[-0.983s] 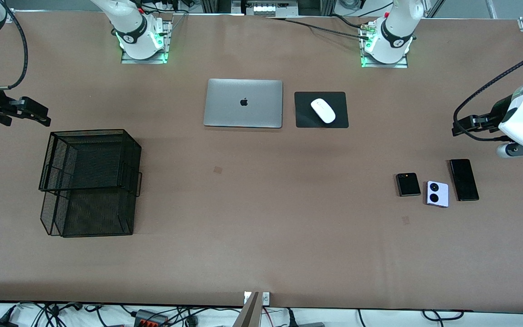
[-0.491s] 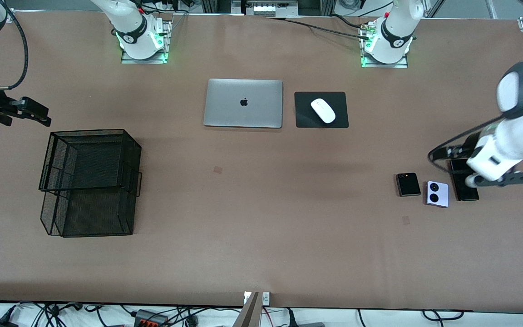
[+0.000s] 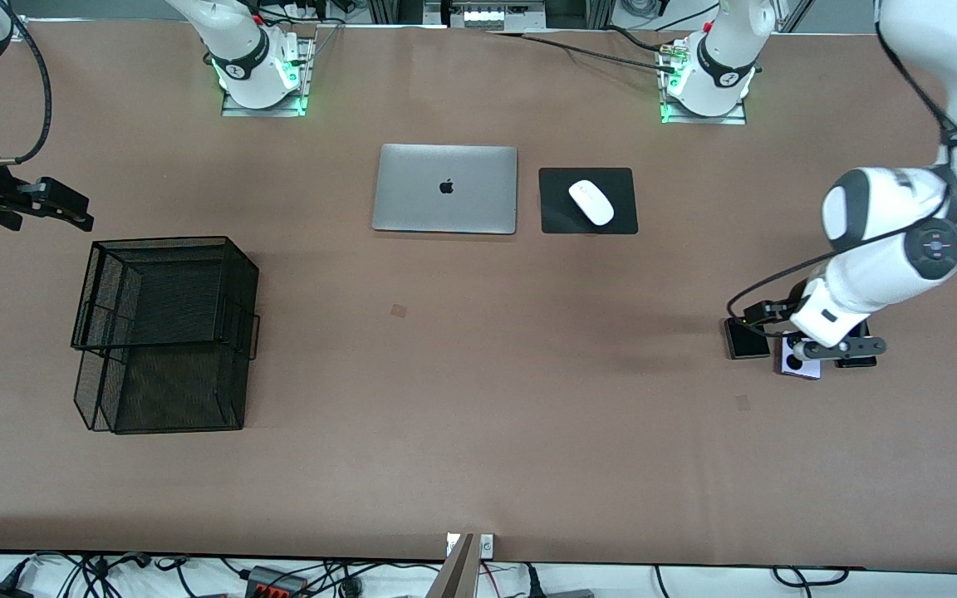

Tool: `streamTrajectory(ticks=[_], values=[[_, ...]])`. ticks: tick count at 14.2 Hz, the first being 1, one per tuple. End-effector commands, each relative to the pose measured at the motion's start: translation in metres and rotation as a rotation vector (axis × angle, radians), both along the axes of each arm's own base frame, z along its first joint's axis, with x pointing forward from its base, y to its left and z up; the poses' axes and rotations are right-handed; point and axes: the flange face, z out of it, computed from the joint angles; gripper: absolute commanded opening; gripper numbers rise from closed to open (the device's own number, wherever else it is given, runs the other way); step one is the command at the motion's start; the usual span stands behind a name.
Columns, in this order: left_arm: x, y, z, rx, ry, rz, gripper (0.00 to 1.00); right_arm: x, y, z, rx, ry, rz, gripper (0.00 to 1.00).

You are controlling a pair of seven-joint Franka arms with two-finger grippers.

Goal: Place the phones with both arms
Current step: 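Lower the left gripper and grasp the small black flip phone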

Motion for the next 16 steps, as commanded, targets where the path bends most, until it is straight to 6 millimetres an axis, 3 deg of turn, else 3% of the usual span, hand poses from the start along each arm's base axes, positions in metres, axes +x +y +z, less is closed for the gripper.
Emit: streamTrajectory(ticks=[1,9,16], values=[[-0.004,0.012,-0.034,-0.014,-0.002,-0.002,1.00,-0.002,-0.001,0.005,0.009,0.006,-0.005,1.00],[-0.004,0.021,-0.090,-0.024,-0.034,-0.041,1.00,0.000,0.004,-0.006,0.008,0.042,-0.007,1.00],[-0.005,0.020,-0.101,-0.028,-0.031,-0.055,1.00,0.000,0.002,-0.004,0.011,0.036,-0.010,1.00]])
